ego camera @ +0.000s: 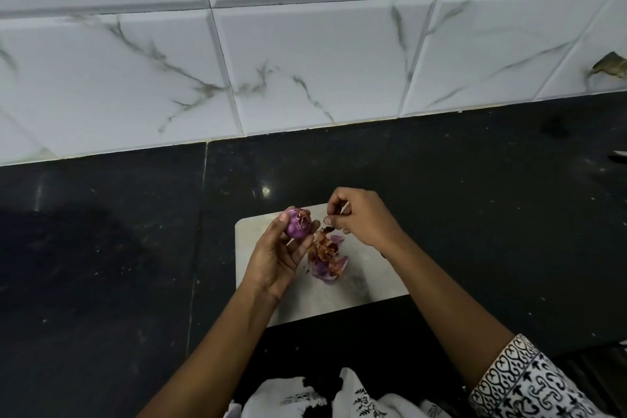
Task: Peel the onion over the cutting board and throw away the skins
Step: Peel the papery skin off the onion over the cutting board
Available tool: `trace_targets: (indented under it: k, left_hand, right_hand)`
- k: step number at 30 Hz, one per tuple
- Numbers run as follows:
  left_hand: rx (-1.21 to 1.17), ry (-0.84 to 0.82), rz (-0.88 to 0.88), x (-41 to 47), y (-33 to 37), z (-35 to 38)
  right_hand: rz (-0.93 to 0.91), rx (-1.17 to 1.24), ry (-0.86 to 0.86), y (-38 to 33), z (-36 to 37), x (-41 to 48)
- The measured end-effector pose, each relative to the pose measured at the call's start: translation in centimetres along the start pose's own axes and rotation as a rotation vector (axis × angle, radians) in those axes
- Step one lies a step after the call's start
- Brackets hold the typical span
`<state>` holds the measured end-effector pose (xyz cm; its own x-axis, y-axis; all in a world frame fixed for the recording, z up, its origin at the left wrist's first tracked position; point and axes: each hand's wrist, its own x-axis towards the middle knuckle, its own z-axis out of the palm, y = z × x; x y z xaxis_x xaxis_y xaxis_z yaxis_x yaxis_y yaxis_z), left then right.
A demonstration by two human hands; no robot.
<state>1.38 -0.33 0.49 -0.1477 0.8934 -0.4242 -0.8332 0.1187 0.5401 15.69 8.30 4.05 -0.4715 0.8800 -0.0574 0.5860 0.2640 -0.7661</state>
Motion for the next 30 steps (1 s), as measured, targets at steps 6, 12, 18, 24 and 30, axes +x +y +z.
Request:
trace_targets:
  k: [6, 12, 18, 24, 30]
  left_hand:
    - [0.011, -0.004, -0.009, 0.0, 0.1, 0.2]
    - [0.068, -0.009, -0.011, 0.3, -0.3, 0.0]
    - [0.156, 0.004, -0.033, 0.3, 0.2, 0.2]
    - [0.265, -0.026, 0.025, 0.4, 0.8, -0.3]
    - [0.309, -0.119, 0.058, 0.4, 1.0, -0.6]
  right_hand:
    - [-0.134, 0.076, 0.028, -1.5, 0.1, -0.9]
    - [-0.374, -0.267, 0.153, -2.3, 1.2, -0.9]
    - [-0.353, -0.338, 0.090, -2.4, 1.3, -0.4]
    - [-0.133, -0.063, 0.002, -2.3, 1.7, -0.5]
    - [0.187, 0.463, -0.041, -2.9, 2.2, -0.8]
